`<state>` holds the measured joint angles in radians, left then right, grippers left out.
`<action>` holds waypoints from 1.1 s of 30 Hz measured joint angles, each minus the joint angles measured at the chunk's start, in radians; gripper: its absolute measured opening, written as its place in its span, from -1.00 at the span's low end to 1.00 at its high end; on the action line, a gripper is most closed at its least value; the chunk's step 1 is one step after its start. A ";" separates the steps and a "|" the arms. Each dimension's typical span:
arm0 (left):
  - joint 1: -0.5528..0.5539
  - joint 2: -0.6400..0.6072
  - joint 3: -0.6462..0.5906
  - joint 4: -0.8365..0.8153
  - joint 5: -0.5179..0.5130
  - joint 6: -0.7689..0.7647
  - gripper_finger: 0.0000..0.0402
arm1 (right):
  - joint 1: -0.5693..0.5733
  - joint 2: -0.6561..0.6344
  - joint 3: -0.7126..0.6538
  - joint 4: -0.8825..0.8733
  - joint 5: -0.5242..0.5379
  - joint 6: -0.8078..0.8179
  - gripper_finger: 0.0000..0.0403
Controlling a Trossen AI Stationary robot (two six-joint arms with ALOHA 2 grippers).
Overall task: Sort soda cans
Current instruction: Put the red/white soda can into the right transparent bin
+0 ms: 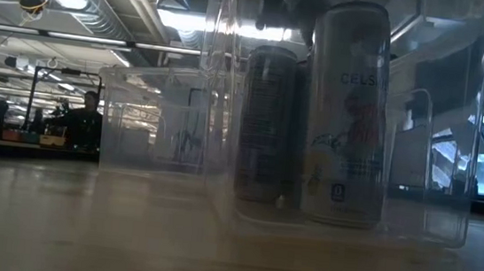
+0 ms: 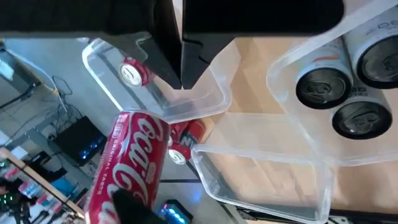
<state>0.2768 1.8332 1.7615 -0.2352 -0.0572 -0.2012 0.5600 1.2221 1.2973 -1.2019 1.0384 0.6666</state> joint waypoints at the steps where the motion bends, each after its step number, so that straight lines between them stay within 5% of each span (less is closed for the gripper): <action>1: 0.007 0.012 0.000 -0.005 -0.008 -0.006 0.53 | 0.008 0.000 0.000 -0.021 0.007 0.028 -0.99; 9: 0.019 0.100 0.000 0.005 -0.070 -0.053 0.53 | 0.117 0.000 -0.019 -0.213 0.054 0.319 -0.99; 20: 0.008 0.164 0.020 0.014 -0.151 -0.064 0.53 | 0.153 -0.001 -0.128 -0.210 0.073 0.408 -0.99; 33: -0.047 0.373 0.324 -0.171 -0.231 0.022 0.53 | 0.154 -0.001 -0.148 -0.192 0.098 0.410 -0.99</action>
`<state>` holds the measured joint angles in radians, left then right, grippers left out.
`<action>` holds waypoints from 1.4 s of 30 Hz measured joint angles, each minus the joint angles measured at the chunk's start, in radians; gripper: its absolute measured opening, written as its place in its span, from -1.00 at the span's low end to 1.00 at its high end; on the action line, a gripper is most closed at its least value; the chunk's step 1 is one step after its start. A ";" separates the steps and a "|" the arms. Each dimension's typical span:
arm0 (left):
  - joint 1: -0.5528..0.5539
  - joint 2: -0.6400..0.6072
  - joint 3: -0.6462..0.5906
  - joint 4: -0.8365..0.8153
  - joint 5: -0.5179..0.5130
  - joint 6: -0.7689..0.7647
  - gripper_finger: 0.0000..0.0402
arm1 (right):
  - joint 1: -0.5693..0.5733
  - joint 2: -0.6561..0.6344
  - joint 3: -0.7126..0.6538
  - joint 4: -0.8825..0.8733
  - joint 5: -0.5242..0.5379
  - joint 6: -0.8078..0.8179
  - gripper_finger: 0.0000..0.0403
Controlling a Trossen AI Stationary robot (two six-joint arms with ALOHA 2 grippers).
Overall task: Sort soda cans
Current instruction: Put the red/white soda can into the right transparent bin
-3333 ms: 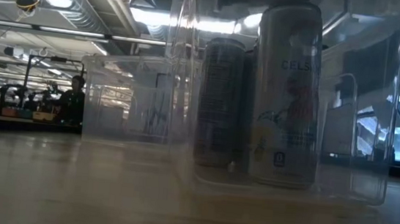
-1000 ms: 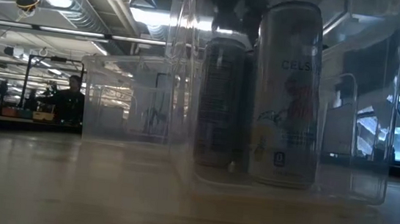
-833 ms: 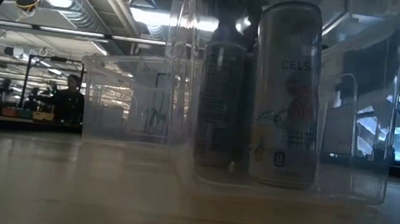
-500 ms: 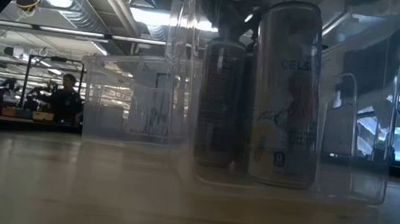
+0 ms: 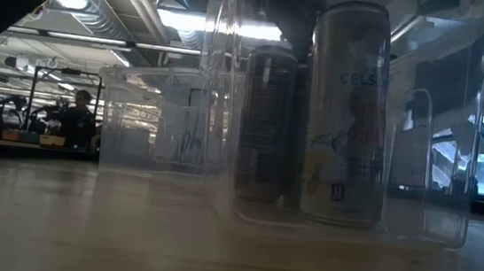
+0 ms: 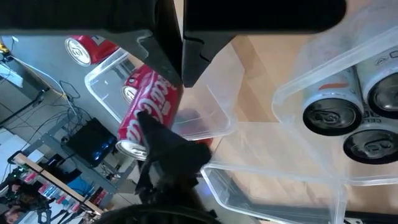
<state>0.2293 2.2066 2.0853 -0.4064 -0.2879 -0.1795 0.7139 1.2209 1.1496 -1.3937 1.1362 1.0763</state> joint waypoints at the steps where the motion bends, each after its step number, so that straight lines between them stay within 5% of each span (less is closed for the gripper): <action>1: 0.000 0.004 0.001 0.002 -0.001 0.000 0.53 | 0.000 0.000 0.000 0.000 0.000 -0.003 -0.99; 28: -0.018 0.147 0.002 0.033 0.019 -0.014 0.53 | 0.000 0.000 0.000 0.000 -0.004 -0.009 -0.99; 42: 0.037 0.147 0.001 0.063 0.015 -0.256 0.53 | 0.000 0.000 0.000 0.002 -0.022 -0.009 -0.99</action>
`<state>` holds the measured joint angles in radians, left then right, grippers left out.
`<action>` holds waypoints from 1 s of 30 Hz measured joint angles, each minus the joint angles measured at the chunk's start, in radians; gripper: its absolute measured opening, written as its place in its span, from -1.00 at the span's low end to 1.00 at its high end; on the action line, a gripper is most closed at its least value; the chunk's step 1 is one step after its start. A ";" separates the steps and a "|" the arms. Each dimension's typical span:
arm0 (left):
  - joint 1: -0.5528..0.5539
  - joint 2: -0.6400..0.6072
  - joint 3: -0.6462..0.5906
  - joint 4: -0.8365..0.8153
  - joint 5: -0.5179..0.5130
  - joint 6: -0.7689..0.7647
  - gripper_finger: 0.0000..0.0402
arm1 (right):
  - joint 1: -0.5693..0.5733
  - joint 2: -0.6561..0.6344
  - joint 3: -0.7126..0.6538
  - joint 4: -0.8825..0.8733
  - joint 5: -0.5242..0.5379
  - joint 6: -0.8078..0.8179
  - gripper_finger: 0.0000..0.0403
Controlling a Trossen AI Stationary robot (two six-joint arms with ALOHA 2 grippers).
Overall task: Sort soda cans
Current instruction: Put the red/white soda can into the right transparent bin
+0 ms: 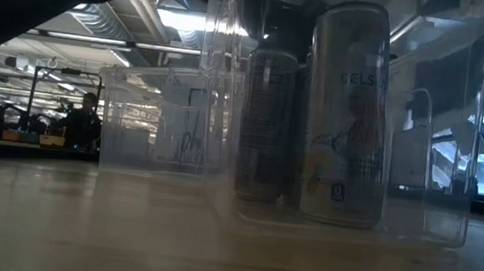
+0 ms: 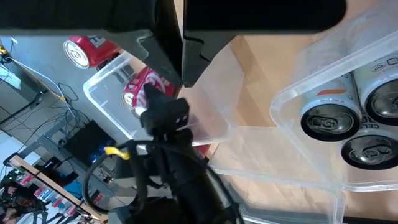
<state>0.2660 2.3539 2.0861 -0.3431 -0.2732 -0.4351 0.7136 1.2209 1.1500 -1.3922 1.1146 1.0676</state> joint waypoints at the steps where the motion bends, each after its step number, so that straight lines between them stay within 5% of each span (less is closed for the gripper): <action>1: 0.004 0.000 0.000 0.000 0.000 0.000 0.53 | 0.000 0.000 0.000 0.002 0.000 0.000 -0.99; 30: -0.015 0.044 0.003 -0.002 -0.002 0.320 0.53 | 0.000 0.001 0.002 0.004 -0.008 0.000 -0.99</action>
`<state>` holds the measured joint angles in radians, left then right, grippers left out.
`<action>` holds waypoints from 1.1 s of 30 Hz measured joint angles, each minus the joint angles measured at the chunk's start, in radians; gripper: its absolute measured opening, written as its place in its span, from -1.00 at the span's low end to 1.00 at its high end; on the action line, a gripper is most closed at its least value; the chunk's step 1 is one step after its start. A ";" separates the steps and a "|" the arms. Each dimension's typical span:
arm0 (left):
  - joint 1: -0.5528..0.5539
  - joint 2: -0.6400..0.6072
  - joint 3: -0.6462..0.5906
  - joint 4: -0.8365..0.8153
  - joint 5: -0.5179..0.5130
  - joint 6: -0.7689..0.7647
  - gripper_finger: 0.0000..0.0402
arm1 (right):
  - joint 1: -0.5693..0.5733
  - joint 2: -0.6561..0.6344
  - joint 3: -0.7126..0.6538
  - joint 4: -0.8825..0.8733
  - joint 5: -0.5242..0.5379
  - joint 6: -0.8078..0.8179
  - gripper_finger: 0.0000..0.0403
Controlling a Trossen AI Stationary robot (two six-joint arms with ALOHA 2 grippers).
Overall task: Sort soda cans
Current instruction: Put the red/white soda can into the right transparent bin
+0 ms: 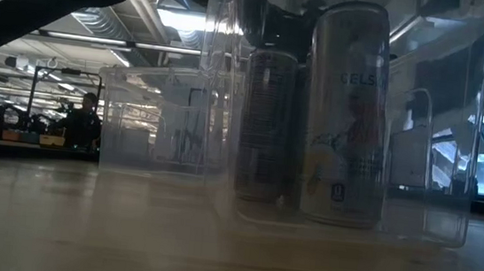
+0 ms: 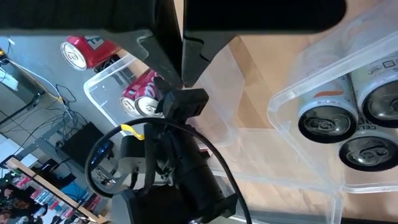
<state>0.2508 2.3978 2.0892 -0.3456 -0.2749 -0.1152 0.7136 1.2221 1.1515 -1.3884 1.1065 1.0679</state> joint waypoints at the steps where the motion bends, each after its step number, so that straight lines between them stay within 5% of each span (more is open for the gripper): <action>1: 0.000 0.000 0.000 -0.001 0.003 0.004 0.53 | 0.000 0.000 0.000 0.000 0.000 0.000 -0.99; 18: -0.001 0.003 -0.002 -0.006 0.010 0.046 0.54 | 0.000 0.000 0.000 0.000 -0.011 0.000 -0.99; 33: -0.004 0.007 -0.008 -0.020 0.020 0.022 0.79 | 0.000 0.000 0.000 -0.001 -0.018 0.000 -0.99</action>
<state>0.2470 2.4049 2.0811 -0.3653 -0.2546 -0.0929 0.7136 1.2224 1.1511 -1.3891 1.0889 1.0676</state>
